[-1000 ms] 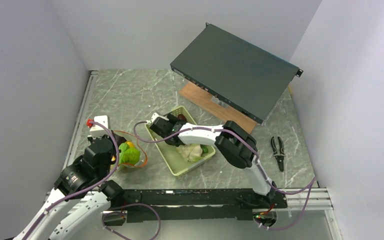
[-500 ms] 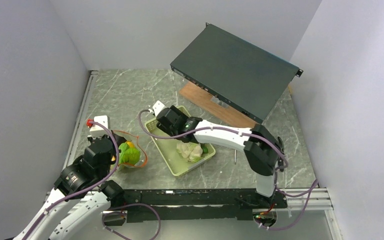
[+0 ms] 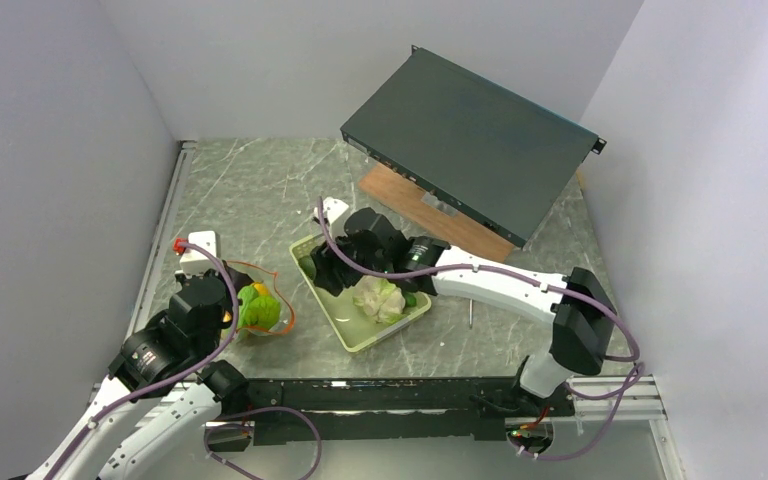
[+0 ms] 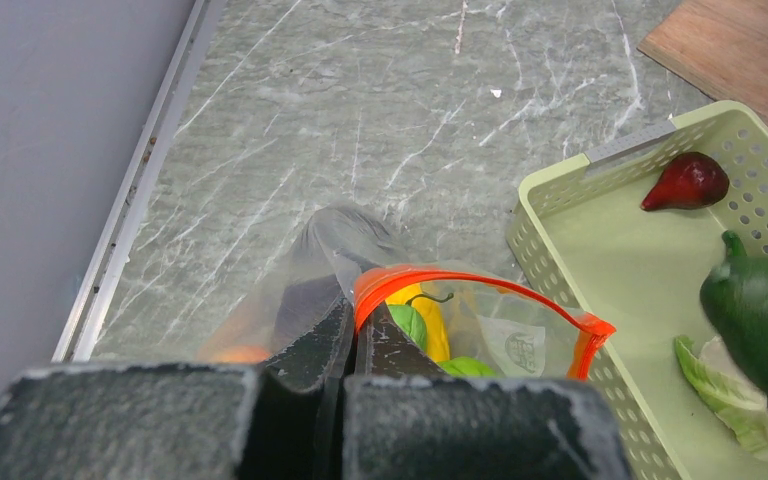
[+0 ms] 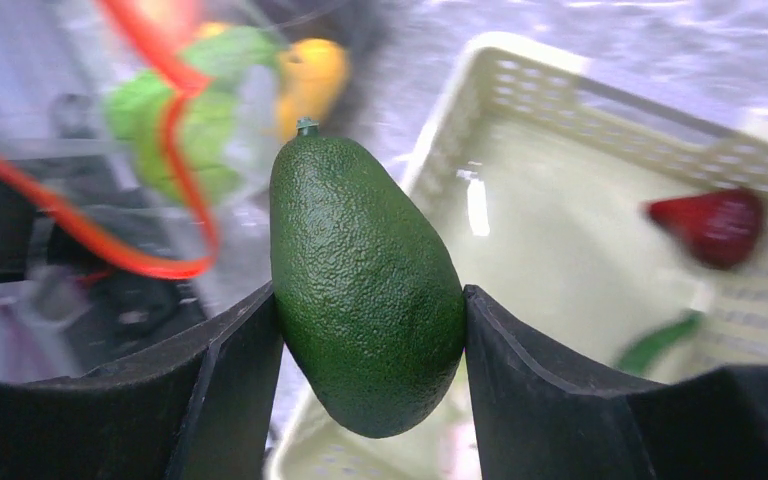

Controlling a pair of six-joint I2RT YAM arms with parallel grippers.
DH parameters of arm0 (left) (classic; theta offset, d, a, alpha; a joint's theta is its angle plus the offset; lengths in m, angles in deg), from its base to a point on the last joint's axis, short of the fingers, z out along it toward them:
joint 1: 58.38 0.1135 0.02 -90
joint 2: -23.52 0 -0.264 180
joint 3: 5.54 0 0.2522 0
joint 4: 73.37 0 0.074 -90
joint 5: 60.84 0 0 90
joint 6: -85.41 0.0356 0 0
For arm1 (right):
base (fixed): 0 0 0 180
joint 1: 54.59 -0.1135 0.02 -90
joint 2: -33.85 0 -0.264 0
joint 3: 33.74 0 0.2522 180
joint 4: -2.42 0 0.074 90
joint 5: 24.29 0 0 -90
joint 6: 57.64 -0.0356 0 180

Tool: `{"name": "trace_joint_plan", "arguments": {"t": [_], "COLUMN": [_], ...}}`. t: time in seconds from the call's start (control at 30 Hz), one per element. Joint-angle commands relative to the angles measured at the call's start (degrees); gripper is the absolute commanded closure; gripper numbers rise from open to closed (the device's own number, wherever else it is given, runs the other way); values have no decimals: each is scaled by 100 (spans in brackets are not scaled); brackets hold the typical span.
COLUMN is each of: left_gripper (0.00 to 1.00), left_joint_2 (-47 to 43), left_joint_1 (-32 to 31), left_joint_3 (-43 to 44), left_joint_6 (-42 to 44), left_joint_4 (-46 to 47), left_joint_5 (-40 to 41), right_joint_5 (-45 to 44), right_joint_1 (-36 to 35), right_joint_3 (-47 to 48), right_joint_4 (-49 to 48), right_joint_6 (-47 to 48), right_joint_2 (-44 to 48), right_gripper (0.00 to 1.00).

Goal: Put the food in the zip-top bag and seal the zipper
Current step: Place the fake fruit in the zipper food storage bag.

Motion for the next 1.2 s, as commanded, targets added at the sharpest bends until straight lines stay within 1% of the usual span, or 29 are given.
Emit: {"name": "trace_joint_plan", "arguments": {"t": [0.0, 0.1, 0.3, 0.43, 0.53, 0.6, 0.7, 0.83, 0.97, 1.17], "left_gripper": [100, 100, 100, 100, 100, 100, 100, 100, 100, 100], "left_joint_2": [31, 33, 67, 22, 21, 37, 66, 11, -18, -3], "left_joint_1": [6, 10, 6, 15, 9, 6, 10, 6, 17, 13], "left_joint_3": [41, 31, 44, 35, 32, 33, 49, 40, 29, 41], "left_joint_6": [-35, -17, -32, -36, -25, -25, -37, -44, -32, -54], "left_joint_4": [115, 145, 109, 122, 137, 122, 108, 116, 135, 105], "left_joint_5": [103, 86, 112, 119, 117, 102, 116, 118, 119, 117], "right_joint_5": [1678, 1769, 1865, 1735, 1713, 1543, 1370, 1118, 1134, 1117], "right_joint_1": [-97, -289, -551, -623, -652, -682, -718, -722, -729, -793], "right_joint_3": [-250, -26, 484, 512, 723, 866, 964, 1191, 1339, 1601], "right_joint_4": [-1140, -1262, -1241, -1337, -1289, -1250, -1354, -1229, -1385, -1490], "right_joint_6": [-1135, -1391, -1566, -1666, -1785, -1909, -2112, -2325, -2559, -2830], "right_joint_2": [268, 65, -282, -320, -558, -684, -824, -1074, -1265, -1656], "right_gripper": [97, 97, 96, 94, 93, 92, 88, 83, 77, 61]}}
